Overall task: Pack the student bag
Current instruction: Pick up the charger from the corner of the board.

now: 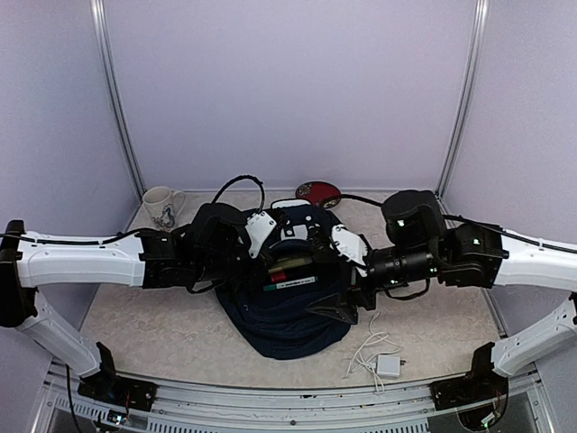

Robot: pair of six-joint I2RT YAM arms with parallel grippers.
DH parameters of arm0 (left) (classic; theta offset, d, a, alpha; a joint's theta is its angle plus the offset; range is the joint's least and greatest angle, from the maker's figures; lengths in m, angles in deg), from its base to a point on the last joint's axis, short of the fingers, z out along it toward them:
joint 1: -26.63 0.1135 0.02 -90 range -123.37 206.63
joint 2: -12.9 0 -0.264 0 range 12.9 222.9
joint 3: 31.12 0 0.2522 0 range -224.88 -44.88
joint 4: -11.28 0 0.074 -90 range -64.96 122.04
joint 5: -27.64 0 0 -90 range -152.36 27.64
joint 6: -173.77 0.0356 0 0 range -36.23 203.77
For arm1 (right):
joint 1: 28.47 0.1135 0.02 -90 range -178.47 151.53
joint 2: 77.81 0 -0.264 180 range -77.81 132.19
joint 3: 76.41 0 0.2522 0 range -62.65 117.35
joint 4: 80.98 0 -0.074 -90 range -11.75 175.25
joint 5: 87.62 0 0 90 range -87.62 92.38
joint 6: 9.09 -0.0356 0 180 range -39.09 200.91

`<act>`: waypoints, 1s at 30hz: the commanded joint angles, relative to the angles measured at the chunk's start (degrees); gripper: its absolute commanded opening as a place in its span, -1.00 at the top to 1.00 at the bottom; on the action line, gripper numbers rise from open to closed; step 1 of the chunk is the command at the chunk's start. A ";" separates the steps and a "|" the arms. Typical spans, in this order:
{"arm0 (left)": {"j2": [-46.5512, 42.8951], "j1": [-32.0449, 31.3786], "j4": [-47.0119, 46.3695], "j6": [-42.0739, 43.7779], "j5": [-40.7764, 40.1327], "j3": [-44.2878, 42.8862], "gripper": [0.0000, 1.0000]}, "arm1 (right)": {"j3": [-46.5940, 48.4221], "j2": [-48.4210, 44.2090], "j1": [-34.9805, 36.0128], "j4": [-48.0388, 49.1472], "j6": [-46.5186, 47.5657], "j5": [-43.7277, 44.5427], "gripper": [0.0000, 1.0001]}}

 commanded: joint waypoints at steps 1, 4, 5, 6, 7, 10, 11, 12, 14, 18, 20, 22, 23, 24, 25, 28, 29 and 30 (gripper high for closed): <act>0.35 0.58 -3.85 0.54 0.00 0.42 1.00 | -7.35 -5.92 -0.04 4.60 -13.01 -8.10 -0.99; 0.71 0.49 -3.58 -0.24 0.27 0.24 1.00 | -8.85 -9.98 0.04 3.33 -17.37 -8.43 -0.97; 0.68 0.49 -3.52 -0.39 0.20 0.34 1.00 | -9.25 -11.34 0.05 0.65 -19.56 -5.08 -0.97; 0.54 0.49 -3.51 -0.51 0.11 0.47 1.00 | -9.69 -12.33 0.05 -4.80 -22.62 -0.28 -0.99; 0.33 0.49 -3.59 -0.58 0.03 0.66 1.00 | -9.48 -12.72 0.05 -10.19 -28.55 4.70 -1.00; 0.14 0.49 -3.36 -0.60 -0.34 0.86 1.00 | -7.08 -9.04 0.20 -27.35 -41.98 12.14 -0.98; 0.20 0.49 -3.36 -0.54 -0.40 0.90 1.00 | -7.13 -7.86 0.93 -30.27 -44.79 11.66 -0.97; 0.23 0.49 -3.34 -0.59 -0.41 0.94 1.00 | -7.59 -6.75 2.62 -31.35 -46.65 10.72 -1.00; 0.54 0.49 -3.40 -0.64 -0.35 0.94 1.00 | -9.01 -4.65 6.70 -30.71 -48.59 10.26 -1.00; 0.93 0.32 -2.89 -1.04 -0.01 0.65 1.00 | -11.45 -0.10 11.49 -30.06 -48.60 9.17 -1.00; 0.68 0.14 -2.82 -1.01 -0.07 0.96 1.00 | -11.51 1.40 13.68 -30.13 -47.23 10.61 -1.00; 0.36 0.05 -2.95 -0.96 -0.08 1.36 1.00 | -11.50 2.48 14.19 -30.18 -45.61 12.94 -1.00; 0.39 0.05 -2.99 -0.87 -0.14 1.53 1.00 | -11.51 3.22 14.20 -30.14 -44.95 14.95 -1.00; 0.36 0.05 -2.98 -0.91 -0.24 1.49 1.00 | -11.46 4.12 14.20 -30.20 -43.90 16.26 -0.99; 0.39 0.05 -2.98 -0.99 -0.14 1.48 1.00 | -11.53 5.21 14.20 -30.12 -42.78 17.07 -1.00; 0.27 -0.04 -2.98 -1.17 0.31 1.53 1.00 | -11.75 8.67 14.20 -30.23 -40.55 17.21 -0.99; 0.26 -0.16 -2.98 -1.06 0.42 1.55 1.00 | -12.03 9.76 14.20 -30.52 -40.26 17.10 -0.99; 0.32 -0.21 -3.03 -0.93 0.44 1.53 1.00 | -12.37 10.77 14.20 -31.07 -40.19 17.31 -0.99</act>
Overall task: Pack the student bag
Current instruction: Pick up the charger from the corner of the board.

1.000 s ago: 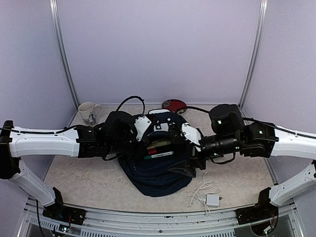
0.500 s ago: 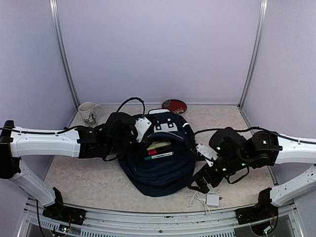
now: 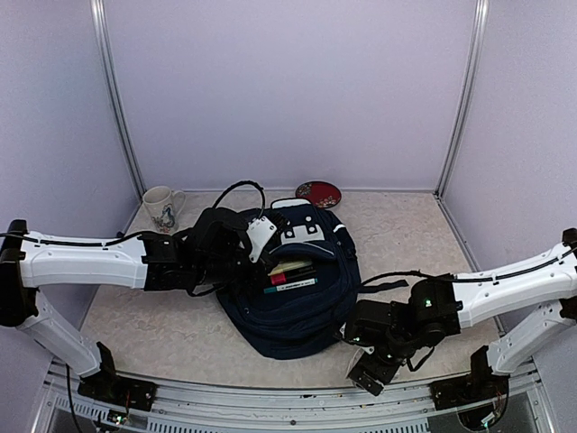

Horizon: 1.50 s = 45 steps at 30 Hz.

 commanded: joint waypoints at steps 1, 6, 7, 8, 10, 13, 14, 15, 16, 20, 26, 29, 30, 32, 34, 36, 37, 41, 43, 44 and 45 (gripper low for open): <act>-0.06 -0.17 -2.94 0.20 -0.21 0.32 1.00 | -1.26 4.25 0.34 -2.83 2.24 3.45 -1.00; 0.80 -0.29 -2.93 0.43 0.38 -0.25 1.00 | 0.02 7.18 -1.68 -5.21 2.74 9.03 -0.99; 0.94 -0.37 -2.78 0.45 0.47 -0.43 1.00 | -0.03 7.25 -1.93 -4.44 3.26 8.83 -1.00; 1.04 -0.45 -2.64 0.47 0.44 -0.53 1.00 | -0.43 7.34 -2.27 -3.62 4.02 7.67 -1.00; 0.90 -0.56 -2.61 0.53 0.33 -0.36 1.00 | -1.68 7.64 -2.68 -2.22 4.67 5.32 -0.99; 0.83 -0.57 -2.87 0.69 0.16 0.07 1.00 | -3.60 8.27 -3.86 -1.34 4.88 3.61 -0.99; 0.87 -0.57 -2.87 0.78 0.13 0.03 1.00 | -3.82 8.73 -4.51 -1.23 4.86 3.19 -0.99; 0.95 -0.57 -2.83 0.78 0.13 -0.07 1.00 | -3.71 9.23 -4.98 -1.22 4.85 2.90 -1.00; 1.04 -0.57 -2.81 0.76 0.24 -0.11 1.00 | -3.65 9.83 -5.21 -1.18 4.85 2.50 -1.00; 1.19 -0.55 -2.72 0.95 0.21 -0.04 1.00 | -3.97 11.45 -5.81 0.11 8.34 -0.82 -0.96; 1.40 -0.57 -2.44 1.19 -0.13 -0.07 1.00 | -4.11 12.09 -5.82 0.23 9.05 -3.93 -0.50; 1.40 -0.57 -2.43 1.29 -0.21 -0.27 1.00 | -3.73 10.83 -5.85 -0.38 8.24 -3.76 -0.03; 1.40 -0.57 -2.43 1.33 -0.33 -0.36 1.00 | -3.61 10.41 -5.88 -0.75 7.94 -3.54 0.04; 1.47 -0.57 -2.28 1.41 -0.43 -0.62 1.00 | -3.29 9.50 -5.90 -1.13 7.68 -3.36 0.19; 1.50 -0.56 -2.18 1.51 -0.44 -0.84 1.00 | -2.81 8.87 -5.90 -1.22 7.54 -3.28 0.23; 1.53 -0.57 -2.17 1.36 -0.54 -0.99 1.00 | -2.00 8.39 -5.91 -1.43 7.45 -2.89 0.29; 1.48 -0.57 -2.09 1.36 -0.48 -1.06 1.00 | -1.44 8.09 -5.90 -1.56 7.36 -2.57 0.34; 1.49 -0.48 -1.46 0.99 -1.03 -1.54 1.00 | 1.01 5.82 -5.90 -1.07 7.77 -2.59 0.50; 1.54 -0.41 -1.07 0.87 -1.52 -1.82 1.00 | 1.76 3.20 -5.82 1.86 9.25 -4.97 0.51; 1.54 -0.39 -0.85 0.79 -1.86 -2.07 1.00 | 2.08 1.26 -5.77 4.69 10.04 -6.33 0.52; 1.52 -0.39 -0.67 0.71 -2.14 -2.25 1.00 | 2.23 -0.71 -5.73 6.81 10.74 -7.85 0.52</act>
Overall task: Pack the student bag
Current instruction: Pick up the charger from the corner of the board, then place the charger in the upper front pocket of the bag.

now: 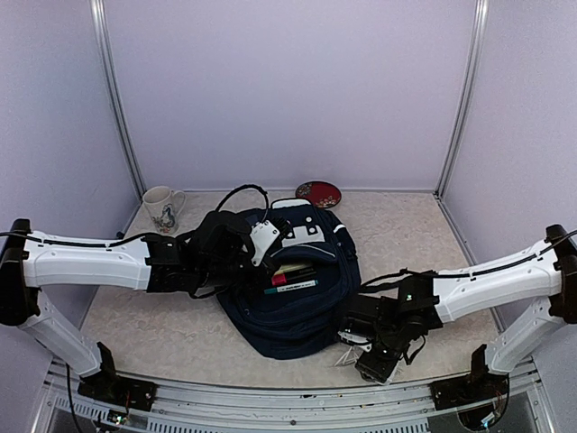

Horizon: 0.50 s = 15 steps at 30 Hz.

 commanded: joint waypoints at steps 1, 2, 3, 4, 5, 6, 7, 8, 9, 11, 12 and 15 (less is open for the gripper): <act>0.58 0.21 -0.65 0.36 -2.69 -2.45 1.00 | 2.94 -9.45 0.07 9.01 3.14 -5.57 0.53; 0.54 0.21 -0.56 0.34 -2.77 -2.59 1.00 | 2.97 -11.96 0.07 11.19 3.90 -6.95 0.54; 0.41 0.20 -0.63 0.39 -2.85 -2.57 1.00 | 2.93 -14.48 0.07 13.84 4.78 -8.44 0.55; 0.33 0.22 -0.75 0.35 -2.91 -2.62 1.00 | 2.88 -17.21 0.07 16.77 5.71 -9.99 0.55; 0.29 0.28 -0.85 0.32 -2.98 -2.66 1.00 | 2.74 -19.68 0.07 19.84 6.59 -11.34 0.55; 0.21 0.33 -0.96 0.34 -3.03 -2.70 1.00 | 2.49 -22.25 0.07 23.29 7.56 -12.41 0.55; 0.10 0.37 -1.05 0.34 -2.83 -2.79 1.00 | 2.23 -24.90 0.02 26.50 8.82 -13.16 0.52; 0.10 0.39 -1.17 0.36 -2.77 -2.90 1.00 | 2.02 -26.40 -0.01 29.89 10.09 -13.39 0.49; 0.09 0.38 -1.24 0.35 -2.55 -3.04 1.00 | 1.82 -27.48 -0.13 33.08 11.57 -13.20 0.47; 0.11 0.38 -1.42 0.26 -2.10 -3.37 1.00 | 1.25 -27.60 -0.83 38.92 14.82 -13.05 0.47; 0.12 0.38 -1.51 0.17 -2.00 -3.58 1.00 | 1.07 -26.41 -1.53 40.77 16.52 -13.46 0.48; 0.34 0.38 -0.48 -0.75 -1.97 -5.42 1.00 | 2.38 -19.70 -4.39 41.23 23.20 -14.63 0.55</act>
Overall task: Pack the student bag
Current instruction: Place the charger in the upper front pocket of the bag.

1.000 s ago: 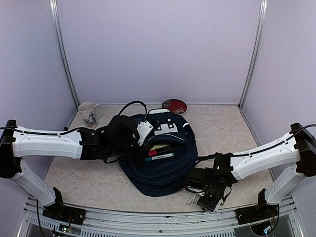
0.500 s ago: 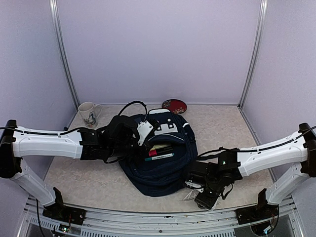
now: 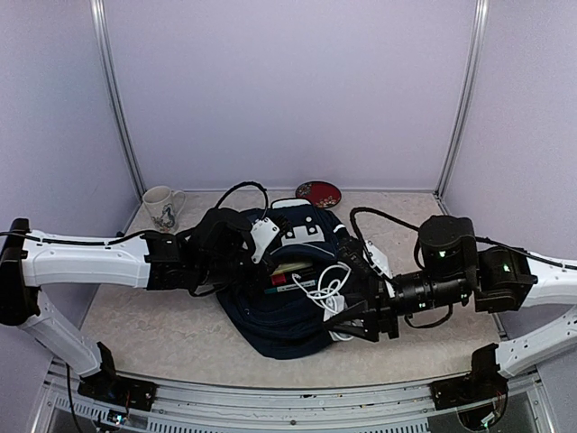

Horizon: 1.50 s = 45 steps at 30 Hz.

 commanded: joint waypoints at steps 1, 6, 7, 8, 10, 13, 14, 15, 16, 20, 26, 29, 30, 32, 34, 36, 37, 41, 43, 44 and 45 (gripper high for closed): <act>0.49 0.38 -1.25 -1.19 -0.83 -4.98 1.00 | 1.50 8.93 -4.03 7.62 11.23 -3.02 0.58; 0.29 0.21 -0.48 -2.40 -0.26 -5.50 1.00 | -0.02 14.88 -9.23 11.59 16.61 -1.50 0.58; 0.12 0.20 -0.64 -2.42 -0.17 -5.30 1.00 | -0.22 15.93 -9.88 12.30 17.75 0.59 0.58; 0.09 0.20 -0.78 -2.43 -0.04 -5.20 1.00 | -0.11 17.18 -10.19 13.12 18.99 3.49 0.58; 0.32 0.20 -0.80 -2.30 0.27 -5.49 1.00 | 0.70 20.41 -10.33 14.75 22.30 8.64 0.58; 0.96 0.20 -0.32 -2.32 -0.14 -6.44 1.00 | 3.76 26.32 -10.25 14.45 27.39 12.82 0.58; 1.20 0.30 0.10 -2.52 -0.64 -6.89 1.00 | 4.66 28.20 -10.23 14.75 28.90 14.38 0.55; 1.37 0.29 0.61 -2.64 -0.88 -7.27 1.00 | 5.37 29.73 -10.24 15.35 30.14 16.71 0.47; 1.54 0.29 0.89 -2.69 -0.82 -7.60 1.00 | 5.93 30.89 -10.20 16.29 31.14 18.67 0.40; 1.36 0.24 0.63 -2.73 -0.33 -7.42 1.00 | 6.06 33.17 -10.24 21.83 36.31 26.58 0.30; 1.60 0.47 0.19 -2.10 -0.81 -7.13 1.00 | 6.30 36.82 -10.20 29.13 40.93 36.86 0.10; 2.02 0.46 0.98 -1.92 -1.24 -7.13 1.00 | 7.18 37.94 -10.24 30.19 41.24 39.17 0.04; 2.02 0.51 0.94 -1.96 -1.23 -6.99 1.00 | 7.20 38.23 -10.24 30.91 41.42 40.05 -0.04; 1.71 0.55 0.69 -2.06 -1.38 -6.61 1.00 | 7.22 39.12 -10.19 31.74 41.86 40.95 -0.38; 1.43 0.82 0.59 -2.43 -1.75 -6.44 1.00 | 7.35 40.20 -10.24 31.30 41.39 41.23 -0.89; 1.50 1.44 1.17 -3.10 -2.10 -6.50 1.00 | 7.25 40.17 -10.12 29.73 39.82 39.94 -1.00; 1.58 1.74 1.52 -3.31 -2.23 -6.52 1.00 | 7.15 39.37 -9.99 28.57 38.38 38.69 -1.00; 1.77 2.41 2.35 -4.11 -2.65 -6.26 1.00 | 6.29 35.62 -8.95 25.12 35.40 32.31 -1.00; 2.05 2.65 2.35 -4.40 -2.57 -6.28 1.00 | 6.49 33.78 -8.52 22.95 33.63 27.94 -1.00; 2.27 2.70 2.35 -4.49 -2.51 -6.33 1.00 | 6.64 32.82 -8.48 21.59 32.77 22.80 -1.00; 2.39 2.74 2.35 -4.55 -2.44 -6.40 1.00 | 6.75 31.88 -8.48 20.55 32.17 19.08 -1.00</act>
